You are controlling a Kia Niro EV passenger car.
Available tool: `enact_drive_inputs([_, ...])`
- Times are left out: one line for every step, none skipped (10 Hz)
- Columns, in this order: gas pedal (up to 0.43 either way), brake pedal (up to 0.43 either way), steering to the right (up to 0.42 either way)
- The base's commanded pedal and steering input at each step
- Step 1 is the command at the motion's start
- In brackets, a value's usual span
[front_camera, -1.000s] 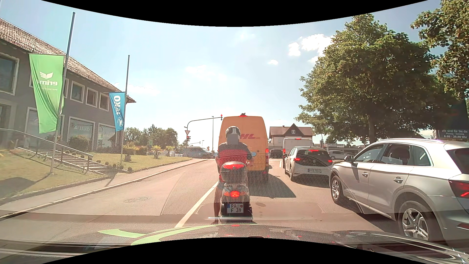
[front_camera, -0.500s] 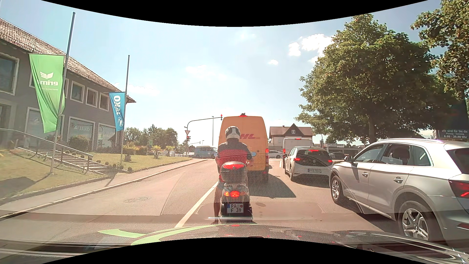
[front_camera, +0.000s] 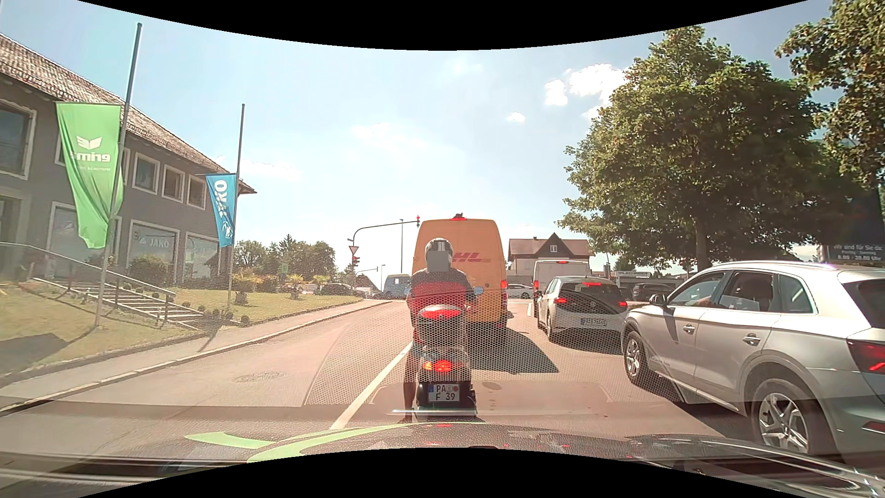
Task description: Follow the waypoints while adhering to traffic rules and regulations
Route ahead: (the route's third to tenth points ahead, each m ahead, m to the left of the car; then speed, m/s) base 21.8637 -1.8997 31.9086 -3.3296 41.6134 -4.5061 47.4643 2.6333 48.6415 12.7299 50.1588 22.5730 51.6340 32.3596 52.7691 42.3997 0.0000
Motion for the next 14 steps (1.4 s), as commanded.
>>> enact_drive_inputs([0.0, 0.25, 0.024])
enact_drive_inputs([0.0, 0.25, 0.024])
enact_drive_inputs([0.0, 0.25, 0.024])
enact_drive_inputs([0.0, 0.25, 0.024])
enact_drive_inputs([0.0, 0.25, 0.024])
enact_drive_inputs([0.0, 0.25, 0.024])
enact_drive_inputs([0.0, 0.25, 0.024])
enact_drive_inputs([0.0, 0.25, 0.024])
enact_drive_inputs([0.0, 0.25, 0.024])
enact_drive_inputs([0.0, 0.25, 0.024])
enact_drive_inputs([0.0, 0.25, 0.024])
enact_drive_inputs([0.0, 0.25, 0.024])
enact_drive_inputs([0.0, 0.25, 0.024])
enact_drive_inputs([0.0, 0.25, 0.024])
